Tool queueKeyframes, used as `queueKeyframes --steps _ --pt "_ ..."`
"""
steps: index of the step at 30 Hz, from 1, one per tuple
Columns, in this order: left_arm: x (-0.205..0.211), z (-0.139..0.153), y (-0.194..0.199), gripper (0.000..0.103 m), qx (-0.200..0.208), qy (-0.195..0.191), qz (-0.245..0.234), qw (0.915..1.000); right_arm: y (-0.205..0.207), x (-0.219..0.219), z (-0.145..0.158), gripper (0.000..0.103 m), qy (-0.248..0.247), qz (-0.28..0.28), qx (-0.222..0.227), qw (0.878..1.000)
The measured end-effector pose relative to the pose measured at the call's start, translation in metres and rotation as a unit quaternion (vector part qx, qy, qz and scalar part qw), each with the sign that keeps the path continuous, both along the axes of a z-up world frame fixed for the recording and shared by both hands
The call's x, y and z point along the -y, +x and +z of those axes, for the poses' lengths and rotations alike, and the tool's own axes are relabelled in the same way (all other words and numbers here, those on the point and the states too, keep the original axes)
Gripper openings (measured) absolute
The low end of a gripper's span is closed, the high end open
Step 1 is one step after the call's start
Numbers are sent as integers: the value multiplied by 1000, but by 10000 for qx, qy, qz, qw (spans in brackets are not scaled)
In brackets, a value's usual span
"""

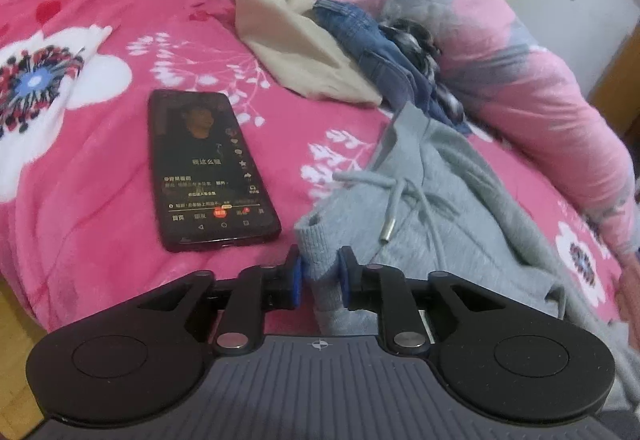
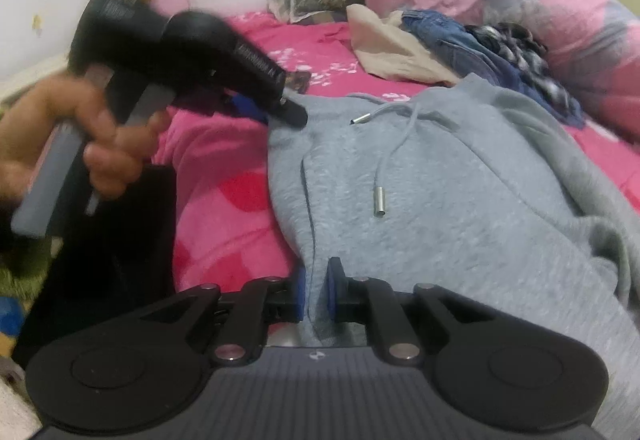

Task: Fold clothes

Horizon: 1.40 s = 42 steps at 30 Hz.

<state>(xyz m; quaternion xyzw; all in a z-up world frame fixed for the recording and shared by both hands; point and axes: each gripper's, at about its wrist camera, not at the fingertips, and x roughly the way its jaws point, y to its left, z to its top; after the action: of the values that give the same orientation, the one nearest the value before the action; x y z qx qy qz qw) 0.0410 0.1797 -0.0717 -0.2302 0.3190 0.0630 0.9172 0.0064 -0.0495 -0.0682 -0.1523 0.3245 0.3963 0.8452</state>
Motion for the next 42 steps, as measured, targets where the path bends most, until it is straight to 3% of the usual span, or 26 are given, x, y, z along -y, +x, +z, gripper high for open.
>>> queueKeyframes --steps 3,5,7,13,17,20,24,26,28,30,34,38,40,42 --pt "7 4 -10 41 7 230 -60 9997 -6 7 4 35 164 -86 -114 9998" --pt "11 7 -19 49 68 331 -76 9994 -14 12 6 47 237 -130 -104 9996" --pt "14 10 -29 57 128 413 -53 9990 -21 16 11 51 361 -202 -75 9991" --pt "23 28 -58 63 510 602 -3 9969 -44 62 22 52 928 -800 -240 9922" --pt "37 41 -57 63 657 421 -226 9967 -59 108 30 52 1385 -1395 -347 9799" --pt "63 49 -42 63 716 362 -686 9944 -71 146 41 52 1719 -1882 -251 9666" --pt "106 53 -15 63 781 391 -1346 9870 -88 205 73 53 2038 -2489 315 9463" --pt "128 52 -1 63 780 430 -1708 9813 -95 243 92 64 2154 -2911 738 9292" --pt "150 51 14 64 778 469 -2067 9742 -100 283 108 67 2150 -3392 1146 9086" --pt "171 49 28 64 770 506 -2410 9661 -93 320 117 68 1882 -3924 1281 8912" --pt "202 40 57 64 719 627 -2878 9529 -45 386 113 72 1552 -4679 584 8681" --pt "219 28 82 65 677 782 -3128 9442 23 443 87 80 2089 -4863 -678 8457" --pt "222 19 93 65 638 851 -3217 9408 61 467 65 80 2248 -5012 -1294 8255" --pt "221 11 103 65 554 876 -3241 9404 95 477 43 80 2015 -5078 -1682 8205"
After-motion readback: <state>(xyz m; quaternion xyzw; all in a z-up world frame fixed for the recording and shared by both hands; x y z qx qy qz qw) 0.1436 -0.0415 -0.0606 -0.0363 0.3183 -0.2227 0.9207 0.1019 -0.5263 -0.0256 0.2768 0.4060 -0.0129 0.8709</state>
